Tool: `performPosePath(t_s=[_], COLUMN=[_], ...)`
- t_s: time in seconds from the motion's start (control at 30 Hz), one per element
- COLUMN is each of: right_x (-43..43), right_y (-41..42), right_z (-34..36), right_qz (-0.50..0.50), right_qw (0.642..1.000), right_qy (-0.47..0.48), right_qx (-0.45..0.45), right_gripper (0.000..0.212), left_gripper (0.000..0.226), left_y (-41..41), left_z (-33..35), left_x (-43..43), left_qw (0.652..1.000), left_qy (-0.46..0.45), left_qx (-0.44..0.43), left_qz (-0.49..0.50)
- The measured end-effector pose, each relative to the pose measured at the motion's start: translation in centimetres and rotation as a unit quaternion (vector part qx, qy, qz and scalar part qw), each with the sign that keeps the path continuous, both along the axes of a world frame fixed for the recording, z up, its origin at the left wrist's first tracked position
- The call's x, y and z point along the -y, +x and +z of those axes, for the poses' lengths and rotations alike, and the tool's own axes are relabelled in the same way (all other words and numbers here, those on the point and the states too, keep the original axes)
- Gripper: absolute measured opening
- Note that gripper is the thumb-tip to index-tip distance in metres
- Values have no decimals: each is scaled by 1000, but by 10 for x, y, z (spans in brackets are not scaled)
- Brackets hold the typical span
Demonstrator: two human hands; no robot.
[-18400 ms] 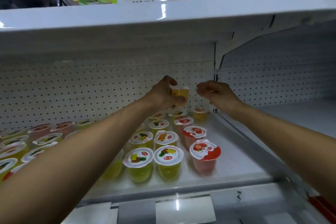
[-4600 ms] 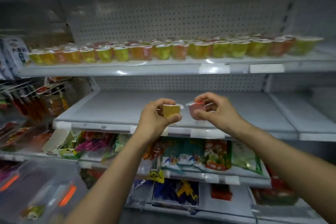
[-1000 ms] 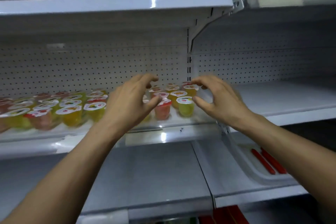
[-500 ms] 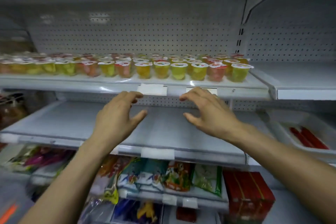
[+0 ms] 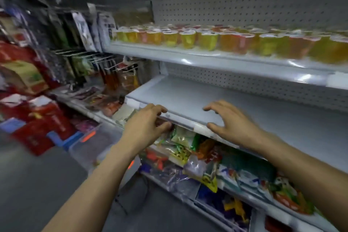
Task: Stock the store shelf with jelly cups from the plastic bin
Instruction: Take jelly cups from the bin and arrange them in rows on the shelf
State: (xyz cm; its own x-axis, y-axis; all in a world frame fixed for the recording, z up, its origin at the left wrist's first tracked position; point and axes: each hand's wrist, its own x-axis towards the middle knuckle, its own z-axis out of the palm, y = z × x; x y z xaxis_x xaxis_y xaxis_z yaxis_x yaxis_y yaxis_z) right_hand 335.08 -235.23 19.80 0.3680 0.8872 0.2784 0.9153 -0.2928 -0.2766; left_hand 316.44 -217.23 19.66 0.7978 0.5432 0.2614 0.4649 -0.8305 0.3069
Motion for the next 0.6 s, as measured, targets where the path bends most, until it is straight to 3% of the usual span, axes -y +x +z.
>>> performPosePath(t_s=[0.27,0.6], right_x=[-202,-386], right_y=[-71,-127], right_z=[-64,-172], right_qz=[85,204], right_qw=[992,941], right_qy=[-64,-222], right_qx=[-76,-152], right_gripper=[38,39], left_gripper=[39,37], left_y=[-124,-208], left_z=[-59,-169], left_x=[-173,-293], left_qw=[986,924], left_qy=[-81,-238], left_qx=[-65,-142], left_qz=[128,264])
